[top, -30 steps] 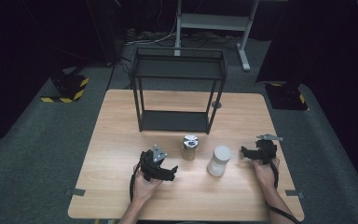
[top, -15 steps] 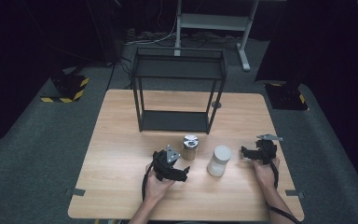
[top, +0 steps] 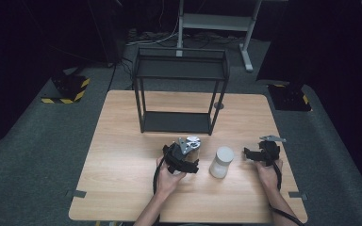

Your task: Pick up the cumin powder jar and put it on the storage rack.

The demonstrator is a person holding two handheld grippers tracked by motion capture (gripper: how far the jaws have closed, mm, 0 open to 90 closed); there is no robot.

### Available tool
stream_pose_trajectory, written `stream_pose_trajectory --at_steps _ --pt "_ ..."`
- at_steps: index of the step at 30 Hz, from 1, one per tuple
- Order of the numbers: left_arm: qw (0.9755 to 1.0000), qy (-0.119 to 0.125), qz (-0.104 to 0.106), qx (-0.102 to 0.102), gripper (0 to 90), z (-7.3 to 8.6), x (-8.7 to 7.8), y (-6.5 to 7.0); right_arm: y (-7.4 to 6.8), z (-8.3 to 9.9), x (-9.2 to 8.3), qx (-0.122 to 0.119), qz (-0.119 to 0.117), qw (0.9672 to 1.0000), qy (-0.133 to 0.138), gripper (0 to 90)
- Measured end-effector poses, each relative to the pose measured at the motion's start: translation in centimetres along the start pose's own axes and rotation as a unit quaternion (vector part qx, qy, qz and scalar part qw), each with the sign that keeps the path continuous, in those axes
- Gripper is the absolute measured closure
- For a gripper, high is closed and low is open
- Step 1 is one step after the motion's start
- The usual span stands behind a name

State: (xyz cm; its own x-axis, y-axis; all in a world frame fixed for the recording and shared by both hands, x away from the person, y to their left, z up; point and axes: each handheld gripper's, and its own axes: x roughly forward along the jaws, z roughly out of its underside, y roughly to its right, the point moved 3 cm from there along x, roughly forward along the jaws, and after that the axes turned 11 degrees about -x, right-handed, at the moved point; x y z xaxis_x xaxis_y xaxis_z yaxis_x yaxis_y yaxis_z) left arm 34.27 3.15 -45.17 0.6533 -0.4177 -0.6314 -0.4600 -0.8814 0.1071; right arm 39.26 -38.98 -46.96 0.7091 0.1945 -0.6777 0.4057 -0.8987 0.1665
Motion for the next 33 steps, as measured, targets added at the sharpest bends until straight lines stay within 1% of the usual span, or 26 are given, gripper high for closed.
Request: stream_pose_trajectory --at_steps 3,4,8,11,15,16,18,23,27,33 --pt "1.0 -0.005 -0.006 0.003 3.2 -0.6 0.5 0.4 0.0 0.0 0.0 0.0 0.0 1.0 0.0 5.0" --pt "0.9999 -0.01 -0.007 0.007 3.4 -0.9 0.7 0.5 0.0 0.0 0.0 0.0 0.0 1.0 0.0 5.1" --pt "0.9998 -0.016 -0.011 0.002 3.9 -1.5 1.3 0.8 0.0 0.0 0.0 -0.001 0.0 1.0 0.0 5.0" --pt "0.9998 -0.016 -0.006 -0.01 5.0 -1.8 1.6 0.7 0.0 0.0 0.0 0.0 0.0 1.0 0.0 5.0" --pt "0.9997 -0.019 -0.008 -0.016 7.4 -2.3 2.0 0.9 0.0 0.0 0.0 0.0 0.0 1.0 0.0 5.0" --pt "0.9996 -0.018 -0.006 -0.021 7.6 -2.3 2.2 0.9 0.0 0.0 0.0 0.0 0.0 1.0 0.0 5.0" --pt "0.9995 -0.021 -0.007 -0.021 8.1 -2.5 2.3 0.9 0.0 0.0 0.0 0.0 0.0 1.0 0.0 5.0" --pt "0.9992 -0.023 -0.01 -0.03 9.4 -2.7 2.7 1.0 0.0 0.0 0.0 0.0 0.0 1.0 0.0 5.0" --pt "0.9991 -0.029 -0.013 -0.028 11.1 -2.8 3.2 1.0 0.0 0.0 0.0 0.0 0.0 1.0 0.0 5.0" --pt "0.999 -0.028 -0.013 -0.032 14.2 -2.7 3.5 1.0 0.0 0.0 0.0 0.0 0.0 1.0 0.0 5.0"
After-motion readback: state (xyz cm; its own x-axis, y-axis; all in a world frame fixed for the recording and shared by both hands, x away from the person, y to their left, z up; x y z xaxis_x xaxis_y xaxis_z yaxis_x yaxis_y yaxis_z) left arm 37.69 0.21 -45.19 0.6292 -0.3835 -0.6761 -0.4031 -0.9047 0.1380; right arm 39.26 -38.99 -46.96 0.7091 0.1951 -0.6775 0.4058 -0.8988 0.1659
